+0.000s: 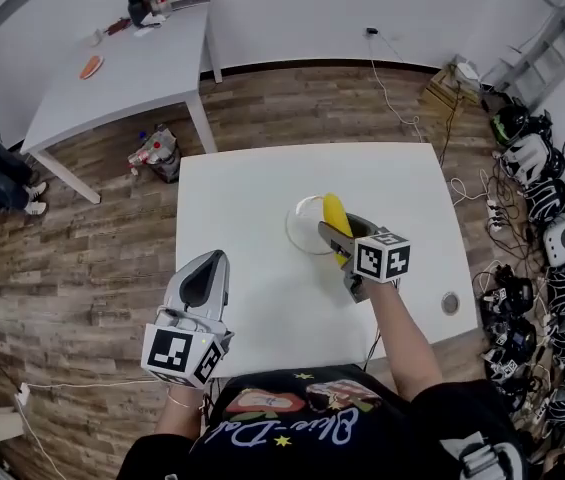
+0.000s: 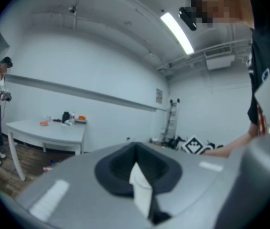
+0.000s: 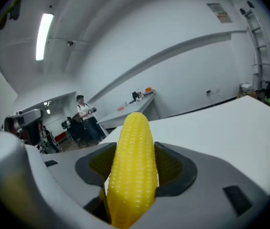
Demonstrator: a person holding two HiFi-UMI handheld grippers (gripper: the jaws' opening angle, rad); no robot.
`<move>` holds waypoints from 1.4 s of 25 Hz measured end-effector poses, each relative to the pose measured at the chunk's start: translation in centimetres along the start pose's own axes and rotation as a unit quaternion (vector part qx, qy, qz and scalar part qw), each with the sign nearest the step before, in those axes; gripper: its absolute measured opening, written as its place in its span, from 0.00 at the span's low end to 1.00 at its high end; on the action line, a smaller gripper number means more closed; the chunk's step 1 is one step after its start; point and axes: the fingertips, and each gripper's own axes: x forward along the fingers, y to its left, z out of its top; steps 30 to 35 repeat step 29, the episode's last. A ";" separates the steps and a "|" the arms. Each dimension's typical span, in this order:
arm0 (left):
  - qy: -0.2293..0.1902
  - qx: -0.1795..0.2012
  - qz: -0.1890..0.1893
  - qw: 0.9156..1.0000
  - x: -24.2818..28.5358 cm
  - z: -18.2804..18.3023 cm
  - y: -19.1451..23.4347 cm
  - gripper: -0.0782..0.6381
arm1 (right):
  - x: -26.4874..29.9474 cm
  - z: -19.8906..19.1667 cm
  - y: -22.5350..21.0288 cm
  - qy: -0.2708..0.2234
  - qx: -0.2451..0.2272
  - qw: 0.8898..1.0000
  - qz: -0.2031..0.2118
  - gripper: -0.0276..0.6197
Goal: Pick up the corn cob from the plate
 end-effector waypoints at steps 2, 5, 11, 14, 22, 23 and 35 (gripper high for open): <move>-0.006 0.014 -0.010 1.000 0.5 0.6 -0.7 0.10 | -2.8 1.9 1.8 -0.054 -0.010 0.998 0.009 0.43; -0.009 0.059 -0.015 0.998 1.1 1.0 -2.3 0.10 | -7.6 4.8 5.4 -0.144 -0.028 0.989 0.035 0.43; -0.016 0.062 -0.044 0.997 2.4 1.6 -4.2 0.11 | -13.1 7.7 11.8 -0.243 -0.095 0.965 0.043 0.43; -0.022 0.063 -0.048 0.997 2.8 1.9 -4.7 0.10 | -14.1 8.0 12.5 -0.246 -0.128 0.960 0.038 0.43; -0.015 0.062 -0.032 0.997 2.4 1.4 -3.9 0.10 | -14.3 8.4 12.9 -0.247 -0.151 0.957 0.030 0.43; -0.015 0.061 -0.032 0.998 2.3 1.4 -3.8 0.10 | -14.3 8.5 12.9 -0.246 -0.151 0.957 0.027 0.43; -0.016 0.057 -0.031 0.998 2.0 1.4 -4.0 0.11 | -14.6 8.4 12.4 -0.237 -0.148 0.960 0.007 0.43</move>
